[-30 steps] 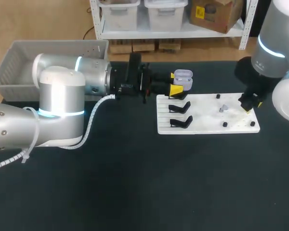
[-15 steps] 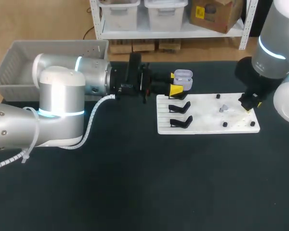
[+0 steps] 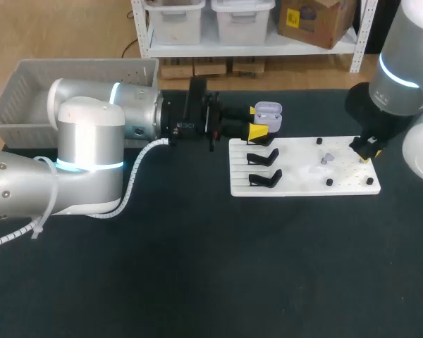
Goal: Pick up each earbud case from the left stands, insert the matching earbuds, close the lid, and place the case in the box.
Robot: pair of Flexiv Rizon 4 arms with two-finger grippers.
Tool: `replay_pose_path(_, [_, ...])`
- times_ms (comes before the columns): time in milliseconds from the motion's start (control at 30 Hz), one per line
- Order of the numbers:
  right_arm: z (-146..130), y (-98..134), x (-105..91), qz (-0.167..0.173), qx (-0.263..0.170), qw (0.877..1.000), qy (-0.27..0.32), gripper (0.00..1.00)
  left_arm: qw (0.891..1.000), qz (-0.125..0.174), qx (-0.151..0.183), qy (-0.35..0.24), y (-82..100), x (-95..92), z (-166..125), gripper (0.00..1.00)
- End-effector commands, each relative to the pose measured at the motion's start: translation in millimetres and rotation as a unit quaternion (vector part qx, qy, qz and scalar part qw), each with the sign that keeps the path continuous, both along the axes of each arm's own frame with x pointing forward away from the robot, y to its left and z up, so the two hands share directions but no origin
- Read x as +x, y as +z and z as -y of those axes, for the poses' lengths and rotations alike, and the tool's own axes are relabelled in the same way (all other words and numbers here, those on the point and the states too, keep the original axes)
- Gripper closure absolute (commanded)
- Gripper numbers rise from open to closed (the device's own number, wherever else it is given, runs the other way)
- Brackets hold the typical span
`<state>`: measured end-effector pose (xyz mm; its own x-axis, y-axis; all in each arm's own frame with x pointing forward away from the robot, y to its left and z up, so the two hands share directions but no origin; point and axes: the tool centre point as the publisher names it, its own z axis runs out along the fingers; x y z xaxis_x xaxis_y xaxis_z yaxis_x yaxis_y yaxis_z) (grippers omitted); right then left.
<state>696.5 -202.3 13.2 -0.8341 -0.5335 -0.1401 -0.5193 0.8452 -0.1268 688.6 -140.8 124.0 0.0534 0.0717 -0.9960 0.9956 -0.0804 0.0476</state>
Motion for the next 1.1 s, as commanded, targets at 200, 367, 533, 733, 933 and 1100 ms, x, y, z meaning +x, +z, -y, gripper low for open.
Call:
replay_pose_path(200, [-6.6,32.2,-20.7,0.026,-0.012,1.000,-0.010,1.00,1.000,0.000,0.000,0.000,-0.3,0.6,0.4,1.00])
replay_pose_path(367, [-22.7,62.7,-35.2,0.040,-0.031,0.998,-0.024,1.00,1.000,0.000,0.000,0.000,-0.3,0.6,0.4,1.00])
replay_pose_path(533, [-44.7,98.6,-50.6,0.036,-0.022,0.993,-0.111,1.00,1.000,0.000,0.000,0.000,-0.3,0.6,0.4,1.00])
replay_pose_path(733, [-74.4,123.9,-70.8,0.038,0.002,0.980,-0.197,1.00,1.000,0.000,0.000,0.000,-0.3,0.6,0.4,1.00])
replay_pose_path(933, [-87.3,124.1,-82.7,0.047,0.010,0.977,-0.207,1.00,1.000,0.000,0.000,0.000,-0.3,0.6,0.4,1.00])
replay_pose_path(1100, [-87.3,124.1,-82.7,0.047,0.010,0.977,-0.207,1.00,1.000,0.000,0.000,0.000,-0.3,0.6,0.4,1.00])
